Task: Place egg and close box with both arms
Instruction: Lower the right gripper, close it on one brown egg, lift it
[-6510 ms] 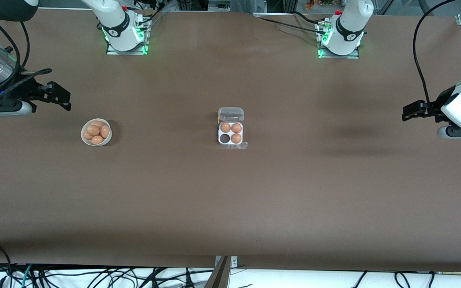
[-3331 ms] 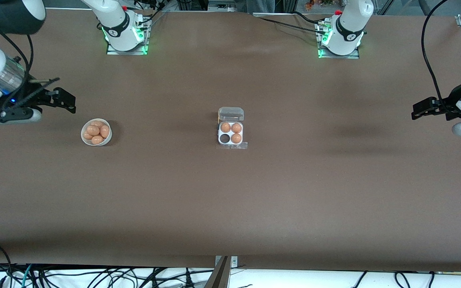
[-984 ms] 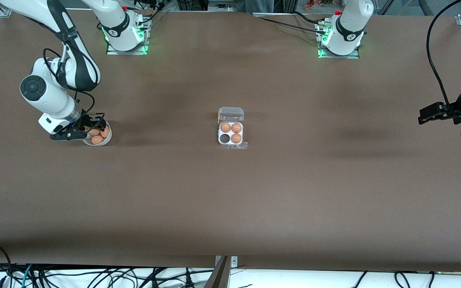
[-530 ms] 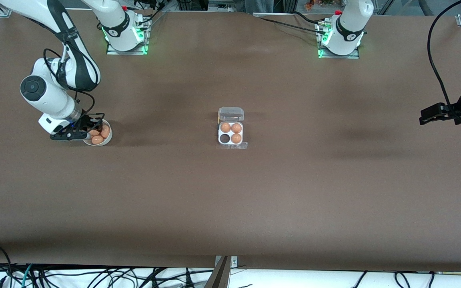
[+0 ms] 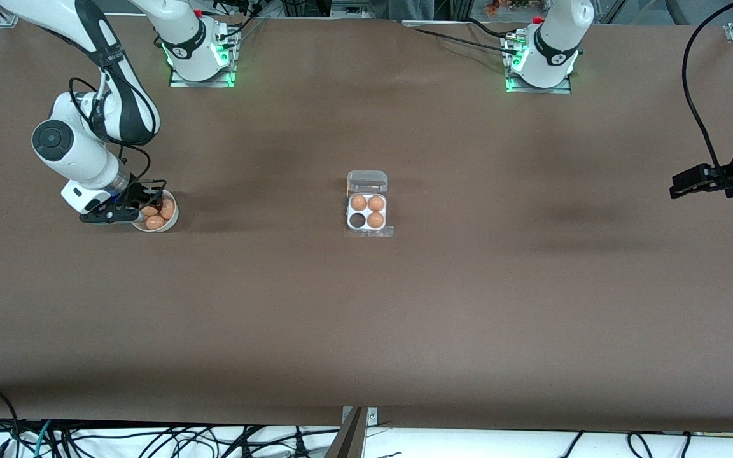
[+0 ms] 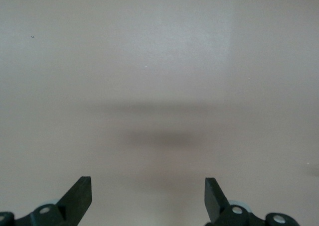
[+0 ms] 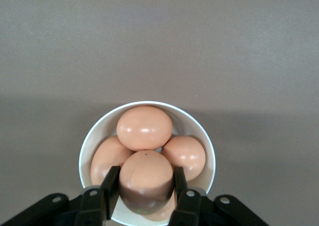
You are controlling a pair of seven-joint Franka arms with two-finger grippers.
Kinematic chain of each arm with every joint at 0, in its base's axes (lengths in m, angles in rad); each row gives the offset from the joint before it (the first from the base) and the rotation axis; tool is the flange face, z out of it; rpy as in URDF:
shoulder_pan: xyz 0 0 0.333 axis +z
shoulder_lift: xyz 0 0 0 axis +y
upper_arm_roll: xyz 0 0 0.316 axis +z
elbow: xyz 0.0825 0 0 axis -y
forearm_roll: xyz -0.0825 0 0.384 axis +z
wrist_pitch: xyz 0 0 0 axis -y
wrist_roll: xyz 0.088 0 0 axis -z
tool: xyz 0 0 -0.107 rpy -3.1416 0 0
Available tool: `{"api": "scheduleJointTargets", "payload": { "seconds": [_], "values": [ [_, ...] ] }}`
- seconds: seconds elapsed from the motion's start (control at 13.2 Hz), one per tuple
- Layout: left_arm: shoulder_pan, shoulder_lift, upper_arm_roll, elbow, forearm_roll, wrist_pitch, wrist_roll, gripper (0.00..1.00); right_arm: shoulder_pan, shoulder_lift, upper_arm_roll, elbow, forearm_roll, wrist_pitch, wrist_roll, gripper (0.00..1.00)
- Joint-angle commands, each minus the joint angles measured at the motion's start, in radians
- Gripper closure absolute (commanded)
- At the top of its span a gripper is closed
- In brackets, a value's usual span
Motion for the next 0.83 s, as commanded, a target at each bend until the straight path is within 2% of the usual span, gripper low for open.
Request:
{"api": "scheduleJointTargets", "payload": {
  "seconds": [0.0, 0.45, 0.76],
  "values": [
    [0.006, 0.016, -0.002, 0.033, 0.02, -0.008, 0.013, 0.0, -0.009, 0.003, 0.006, 0.003, 0.005, 0.008, -0.008, 0.73],
    [0.012, 0.02, -0.002, 0.033, 0.02, -0.007, 0.014, 0.0, -0.007, 0.002, 0.006, 0.018, 0.005, 0.0, -0.013, 0.79],
    [0.011, 0.02, -0.004, 0.033, 0.02, -0.007, 0.013, 0.0, -0.007, -0.001, 0.009, 0.029, 0.005, -0.012, -0.016, 0.8]
  ]
}}
